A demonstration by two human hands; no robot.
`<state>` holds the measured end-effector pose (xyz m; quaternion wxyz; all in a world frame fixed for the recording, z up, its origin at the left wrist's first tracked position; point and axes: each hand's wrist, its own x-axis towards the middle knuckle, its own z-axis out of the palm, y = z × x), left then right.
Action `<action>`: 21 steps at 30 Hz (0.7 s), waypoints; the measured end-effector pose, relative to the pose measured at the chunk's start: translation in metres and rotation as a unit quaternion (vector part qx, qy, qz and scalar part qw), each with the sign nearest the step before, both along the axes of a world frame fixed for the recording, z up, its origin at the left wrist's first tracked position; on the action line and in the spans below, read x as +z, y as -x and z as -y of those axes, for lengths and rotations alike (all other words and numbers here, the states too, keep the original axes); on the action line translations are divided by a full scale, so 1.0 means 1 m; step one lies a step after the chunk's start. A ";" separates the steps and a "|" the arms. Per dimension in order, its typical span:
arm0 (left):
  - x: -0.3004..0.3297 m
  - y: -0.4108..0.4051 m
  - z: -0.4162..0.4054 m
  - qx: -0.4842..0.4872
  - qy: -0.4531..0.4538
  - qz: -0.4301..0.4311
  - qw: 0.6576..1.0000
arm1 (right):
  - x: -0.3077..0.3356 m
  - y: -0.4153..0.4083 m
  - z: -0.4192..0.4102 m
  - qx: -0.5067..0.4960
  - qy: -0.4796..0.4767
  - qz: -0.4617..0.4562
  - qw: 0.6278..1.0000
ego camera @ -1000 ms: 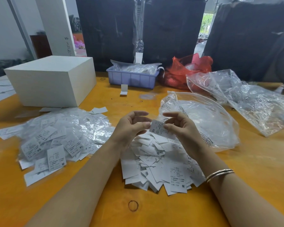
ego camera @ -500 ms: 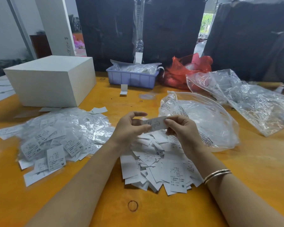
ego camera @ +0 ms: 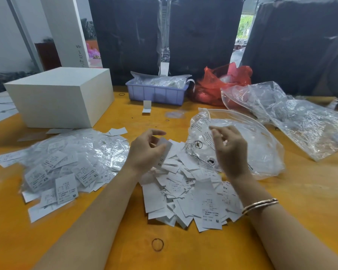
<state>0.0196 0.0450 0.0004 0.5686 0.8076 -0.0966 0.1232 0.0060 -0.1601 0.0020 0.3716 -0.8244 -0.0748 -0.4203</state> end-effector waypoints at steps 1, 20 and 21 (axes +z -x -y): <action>0.000 -0.001 -0.004 0.040 -0.041 0.023 0.998 | 0.000 -0.004 0.012 -0.053 0.014 -0.015 0.998; -0.010 0.002 0.002 0.122 -0.330 0.112 0.929 | -0.018 -0.018 0.048 -0.213 0.103 -0.219 0.947; -0.010 0.004 0.004 0.100 -0.312 0.120 0.937 | -0.018 -0.018 0.049 -0.211 0.082 -0.208 0.951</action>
